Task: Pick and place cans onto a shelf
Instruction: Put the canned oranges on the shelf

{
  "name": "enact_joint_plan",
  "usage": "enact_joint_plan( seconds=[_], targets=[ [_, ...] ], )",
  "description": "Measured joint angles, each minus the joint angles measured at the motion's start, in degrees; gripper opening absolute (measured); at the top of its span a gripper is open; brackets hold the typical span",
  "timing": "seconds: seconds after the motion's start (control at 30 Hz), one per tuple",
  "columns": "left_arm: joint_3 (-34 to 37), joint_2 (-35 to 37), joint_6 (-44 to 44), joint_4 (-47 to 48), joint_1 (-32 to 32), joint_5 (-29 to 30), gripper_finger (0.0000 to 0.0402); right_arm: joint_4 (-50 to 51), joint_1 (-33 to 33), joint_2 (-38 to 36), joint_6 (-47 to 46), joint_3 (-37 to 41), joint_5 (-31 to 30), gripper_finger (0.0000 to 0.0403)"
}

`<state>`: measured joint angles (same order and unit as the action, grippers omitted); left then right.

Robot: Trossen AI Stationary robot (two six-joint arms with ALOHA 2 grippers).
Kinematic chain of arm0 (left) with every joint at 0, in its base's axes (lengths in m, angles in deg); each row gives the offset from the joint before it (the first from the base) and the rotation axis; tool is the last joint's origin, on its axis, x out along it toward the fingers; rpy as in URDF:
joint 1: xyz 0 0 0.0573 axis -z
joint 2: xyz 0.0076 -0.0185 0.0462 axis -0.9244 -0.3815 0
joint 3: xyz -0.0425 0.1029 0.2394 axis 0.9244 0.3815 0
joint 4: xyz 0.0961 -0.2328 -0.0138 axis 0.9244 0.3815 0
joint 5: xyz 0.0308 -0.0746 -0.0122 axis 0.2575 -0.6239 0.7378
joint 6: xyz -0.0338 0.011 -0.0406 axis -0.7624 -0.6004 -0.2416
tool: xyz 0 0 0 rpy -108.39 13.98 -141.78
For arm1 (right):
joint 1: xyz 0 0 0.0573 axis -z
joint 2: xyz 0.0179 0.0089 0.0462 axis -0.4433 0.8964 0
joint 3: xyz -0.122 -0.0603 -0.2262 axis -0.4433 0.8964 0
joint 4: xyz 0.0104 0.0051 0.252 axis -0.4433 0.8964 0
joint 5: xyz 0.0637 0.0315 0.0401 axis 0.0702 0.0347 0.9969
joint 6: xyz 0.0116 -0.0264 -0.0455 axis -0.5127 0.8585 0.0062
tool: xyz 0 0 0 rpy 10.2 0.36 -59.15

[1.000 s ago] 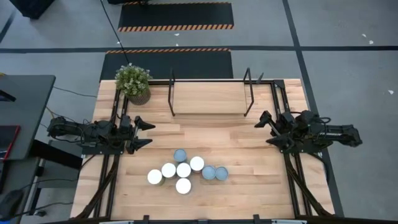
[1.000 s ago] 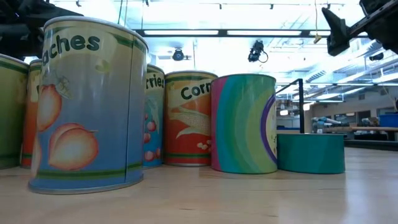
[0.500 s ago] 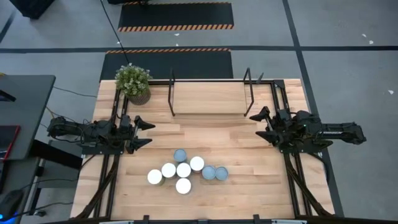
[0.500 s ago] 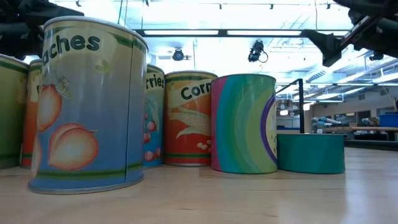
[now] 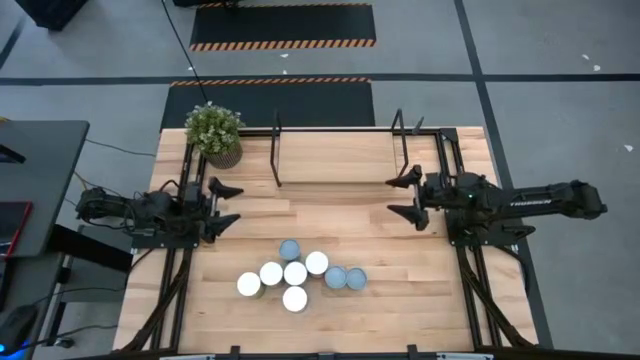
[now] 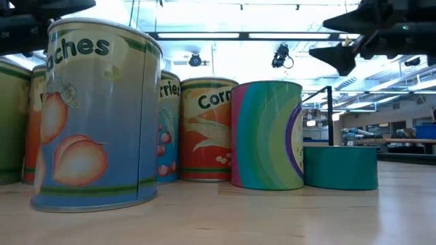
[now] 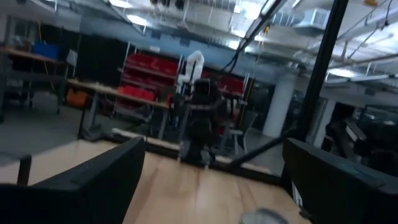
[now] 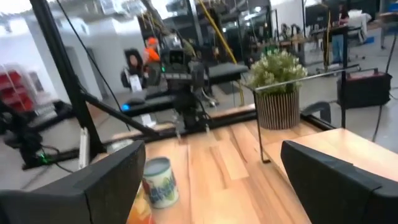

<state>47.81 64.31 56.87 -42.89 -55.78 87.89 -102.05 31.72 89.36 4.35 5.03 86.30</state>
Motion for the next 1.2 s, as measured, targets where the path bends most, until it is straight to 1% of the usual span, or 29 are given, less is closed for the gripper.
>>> enact_joint_plan(
  seconds=[0.17,0.5,0.7,0.77,0.97,1.2],
  targets=[
    [0.0,0.0,-0.3,-0.8,0.0,0.0,0.0387,0.1,0.0,8.9,1.8,-3.8,-2.6,0.0382],
    [0.0,0.0,0.3,-1.6,0.0,0.0,0.0387,0.1,0.0,26.7,5.7,-12.4,-2.3,0.0382],
    [0.0,0.0,0.4,1.0,0.0,0.0,0.0387,2.3,-0.1,37.5,9.0,-19.7,2.6,0.0382],
    [0.0,0.0,0.3,1.0,0.0,0.0,0.0387,3.9,-0.4,40.6,10.2,-22.4,3.7,0.0382],
    [0.0,0.0,-1.7,1.1,0.0,0.0,0.0387,10.2,-2.8,48.8,15.0,-31.1,3.9,0.0382],
    [0.0,0.0,-1.8,2.2,0.0,0.0,0.0387,17.4,-6.8,55.6,15.4,-40.4,3.3,0.0382]
  ],
)
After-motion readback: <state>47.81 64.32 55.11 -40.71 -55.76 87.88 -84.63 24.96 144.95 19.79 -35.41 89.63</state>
